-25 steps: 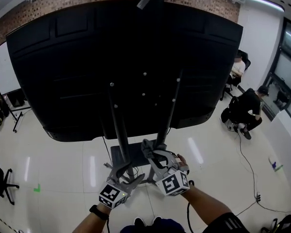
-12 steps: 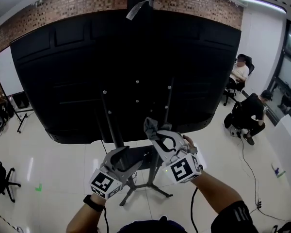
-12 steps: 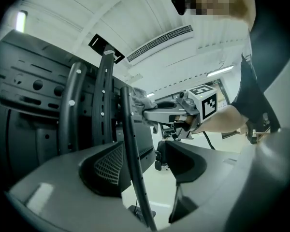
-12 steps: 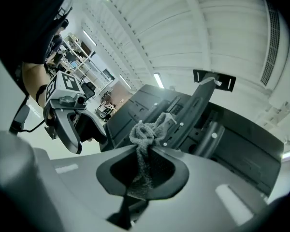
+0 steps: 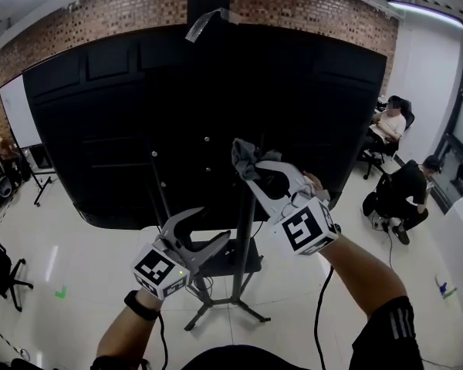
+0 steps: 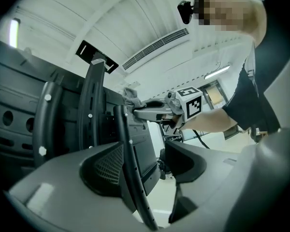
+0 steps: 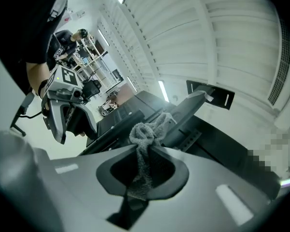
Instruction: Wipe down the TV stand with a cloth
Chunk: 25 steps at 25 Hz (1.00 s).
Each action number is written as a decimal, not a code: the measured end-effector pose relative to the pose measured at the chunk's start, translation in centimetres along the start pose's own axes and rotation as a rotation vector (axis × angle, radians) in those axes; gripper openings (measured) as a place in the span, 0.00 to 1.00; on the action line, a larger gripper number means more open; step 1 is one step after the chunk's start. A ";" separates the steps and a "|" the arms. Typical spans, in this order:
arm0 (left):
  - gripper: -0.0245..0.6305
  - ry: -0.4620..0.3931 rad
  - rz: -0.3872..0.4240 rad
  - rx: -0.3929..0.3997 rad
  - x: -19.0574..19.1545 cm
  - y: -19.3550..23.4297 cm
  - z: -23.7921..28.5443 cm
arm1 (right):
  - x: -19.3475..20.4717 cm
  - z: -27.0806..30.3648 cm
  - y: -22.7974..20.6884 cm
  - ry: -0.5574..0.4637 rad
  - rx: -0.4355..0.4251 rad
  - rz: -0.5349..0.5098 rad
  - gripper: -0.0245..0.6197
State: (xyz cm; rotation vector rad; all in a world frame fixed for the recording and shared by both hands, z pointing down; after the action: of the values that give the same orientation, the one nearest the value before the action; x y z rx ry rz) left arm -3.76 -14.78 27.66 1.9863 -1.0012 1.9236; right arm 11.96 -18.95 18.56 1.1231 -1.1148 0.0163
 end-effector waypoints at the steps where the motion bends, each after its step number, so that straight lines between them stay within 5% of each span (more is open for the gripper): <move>1: 0.48 -0.003 0.005 0.005 -0.4 0.0 0.3 | -0.2 0.1 -0.7 0.001 -0.011 -0.015 0.09; 16: 0.48 -0.034 0.081 0.017 -4.6 2.4 4.9 | -0.6 3.2 -6.4 0.135 -0.118 -0.135 0.09; 21: 0.48 -0.027 0.070 0.007 -4.5 2.5 5.5 | 0.5 3.1 -5.7 0.131 -0.102 -0.236 0.09; 25: 0.48 -0.004 0.051 0.006 -3.5 2.0 5.9 | 2.3 2.3 -6.0 0.126 -0.067 -0.198 0.09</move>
State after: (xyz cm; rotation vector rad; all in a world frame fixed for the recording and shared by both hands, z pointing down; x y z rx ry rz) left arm 0.14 -18.53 22.96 1.9876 -1.0582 1.9514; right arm 14.63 -24.70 15.94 1.1519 -0.8828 -0.1029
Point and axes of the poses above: the fingertips, and each gripper's own axes: z forward along the fingers, y to its left, x out of its underside, the point moved 8 cm from there along -z, backward along the fingers, and after that the axes turned 7 degrees about z, right-handed, at the moved point
